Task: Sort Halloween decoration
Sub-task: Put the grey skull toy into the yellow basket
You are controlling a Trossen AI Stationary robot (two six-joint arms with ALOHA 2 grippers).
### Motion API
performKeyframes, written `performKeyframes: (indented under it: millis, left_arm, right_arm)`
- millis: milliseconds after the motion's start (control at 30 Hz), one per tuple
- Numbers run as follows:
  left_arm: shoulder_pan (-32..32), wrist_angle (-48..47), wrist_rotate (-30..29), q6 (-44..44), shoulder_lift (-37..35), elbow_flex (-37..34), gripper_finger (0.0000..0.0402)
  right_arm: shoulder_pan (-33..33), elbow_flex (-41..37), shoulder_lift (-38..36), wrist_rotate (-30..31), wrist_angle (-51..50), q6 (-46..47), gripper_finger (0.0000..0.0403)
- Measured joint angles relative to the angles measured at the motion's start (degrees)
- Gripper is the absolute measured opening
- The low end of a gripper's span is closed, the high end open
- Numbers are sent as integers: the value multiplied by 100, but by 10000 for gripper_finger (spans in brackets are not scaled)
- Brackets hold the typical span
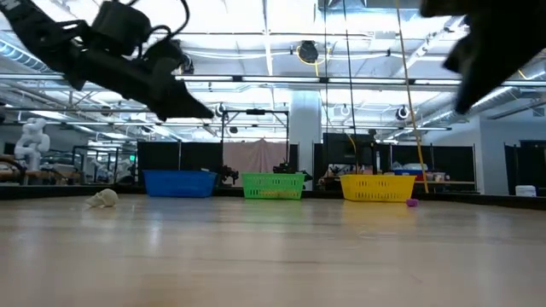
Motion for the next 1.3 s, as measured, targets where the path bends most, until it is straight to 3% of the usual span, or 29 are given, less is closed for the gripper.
performKeyframes:
  millis: [167, 333, 533, 667, 1033, 1300]
  left_arm:
    - [-495, 613, -2, -96, 2, -331, 6]
    - [-765, 704, -34, -77, 0, -464, 6]
    - [-1015, 813, -175, -82, 2, -618, 6]
    - [-1145, 859, -526, -88, 2, -718, 6]
    - [-1365, 849, -765, -100, 2, -778, 6]
    - [-1408, 851, -772, -100, 2, -778, 6]
  right_arm:
    - [513, 432, 453, -553, -268, 949, 36]
    - [993, 719, 959, -1254, -327, 1694, 96]
    - [1404, 796, 1377, -1634, -294, 2285, 168]
    - [1509, 796, 1569, -1805, -140, 2460, 189]
    - [1529, 796, 2161, -1988, 227, 2065, 172]
    - [1475, 809, 2370, -2206, 248, 1794, 120]
